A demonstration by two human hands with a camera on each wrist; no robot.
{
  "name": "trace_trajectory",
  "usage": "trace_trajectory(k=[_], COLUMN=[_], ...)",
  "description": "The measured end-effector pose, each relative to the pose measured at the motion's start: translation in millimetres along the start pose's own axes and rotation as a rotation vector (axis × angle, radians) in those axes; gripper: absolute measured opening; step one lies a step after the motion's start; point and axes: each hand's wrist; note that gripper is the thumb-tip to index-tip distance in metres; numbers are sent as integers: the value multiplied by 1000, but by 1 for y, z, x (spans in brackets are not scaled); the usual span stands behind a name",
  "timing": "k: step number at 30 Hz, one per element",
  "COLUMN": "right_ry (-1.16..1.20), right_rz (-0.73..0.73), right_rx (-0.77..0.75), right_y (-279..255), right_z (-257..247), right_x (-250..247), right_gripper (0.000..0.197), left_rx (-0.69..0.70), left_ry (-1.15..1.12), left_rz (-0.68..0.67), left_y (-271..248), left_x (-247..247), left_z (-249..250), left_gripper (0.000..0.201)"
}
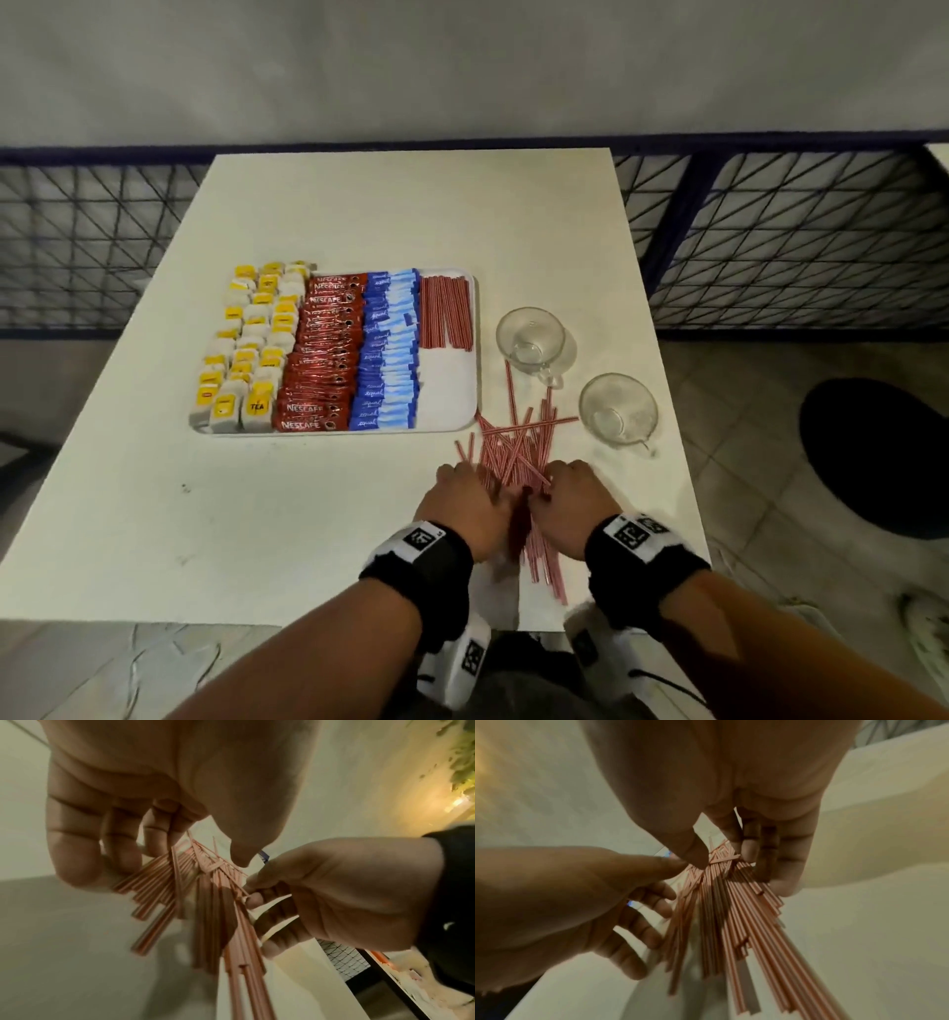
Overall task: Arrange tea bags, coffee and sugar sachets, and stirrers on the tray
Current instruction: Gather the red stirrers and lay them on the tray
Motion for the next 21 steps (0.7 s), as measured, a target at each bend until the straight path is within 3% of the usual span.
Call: trace_trajectory(k=[4,10,13,17,21], right_ry=[185,426,332,91,11], right_rz=[-20,-113,-57,-58,-40], right_rx=[-7,-4,21,-28,-81], right_y=[3,4,0,-3,-1], right_z=[0,3,6,6,2], right_x=[-1,-1,-10,-16,-16], right_gripper=[15,26,33,37,38], left_rx=[7,-37,-51,-40,-12], left_ry=[28,87,99,176,231], left_rz=[28,70,88,83,61], left_y=[6,13,17,17,23], left_x=[-1,-5,-7,-14,-15], left_z=[18,23,17,13,2], left_gripper=[61,43,39,48,35])
Point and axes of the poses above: each hand's wrist, its own y-axis towards the middle knuckle, its own x-axis out of the palm, z = x × y, and after that the axes turned 5 degrees about y, right-handed
